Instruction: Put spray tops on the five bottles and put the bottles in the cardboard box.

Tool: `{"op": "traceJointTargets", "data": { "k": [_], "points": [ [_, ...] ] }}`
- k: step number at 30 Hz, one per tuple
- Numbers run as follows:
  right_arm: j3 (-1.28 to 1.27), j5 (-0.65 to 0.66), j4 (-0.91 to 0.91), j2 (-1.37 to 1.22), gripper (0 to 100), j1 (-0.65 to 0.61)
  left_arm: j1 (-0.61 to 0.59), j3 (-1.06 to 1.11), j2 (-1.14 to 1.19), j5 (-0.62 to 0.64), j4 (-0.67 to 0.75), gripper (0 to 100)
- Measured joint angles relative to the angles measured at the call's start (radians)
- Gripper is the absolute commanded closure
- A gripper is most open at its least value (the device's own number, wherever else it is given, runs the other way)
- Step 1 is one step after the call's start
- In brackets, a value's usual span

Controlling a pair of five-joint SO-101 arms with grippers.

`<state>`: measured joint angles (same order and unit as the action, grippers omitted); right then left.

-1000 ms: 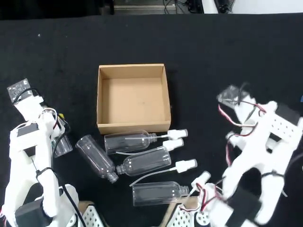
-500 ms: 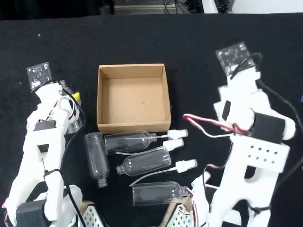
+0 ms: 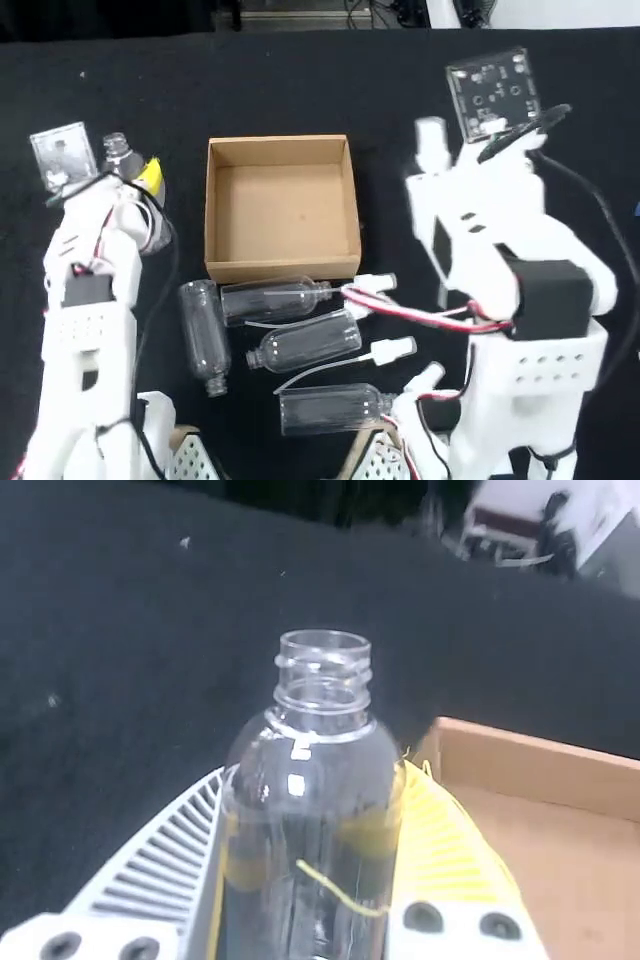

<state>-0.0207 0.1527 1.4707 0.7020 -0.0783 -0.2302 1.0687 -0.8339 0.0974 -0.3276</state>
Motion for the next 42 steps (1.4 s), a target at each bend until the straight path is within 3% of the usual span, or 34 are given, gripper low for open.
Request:
{"op": "traceJointTargets", "data": {
  "k": [10,19,27,37,42],
  "points": [
    [0.0,-0.206,-0.296,0.0,98.7,-0.204,0.198,0.219,-0.345,0.0,0.0,97],
    [0.0,-0.218,-0.516,0.0,98.7,-0.301,0.37,0.388,-0.635,0.0,0.0,97],
    [0.0,-0.218,-0.6,0.0,98.7,-0.391,0.39,0.56,-0.962,0.0,0.0,97],
    [-0.135,-0.218,-0.927,0.0,98.7,-0.519,0.385,0.606,-0.97,0.0,0.187,97],
    [-0.259,-0.218,-1.129,-0.002,98.7,-0.537,0.385,0.608,-0.97,0.0,0.199,97]
  ]
}}
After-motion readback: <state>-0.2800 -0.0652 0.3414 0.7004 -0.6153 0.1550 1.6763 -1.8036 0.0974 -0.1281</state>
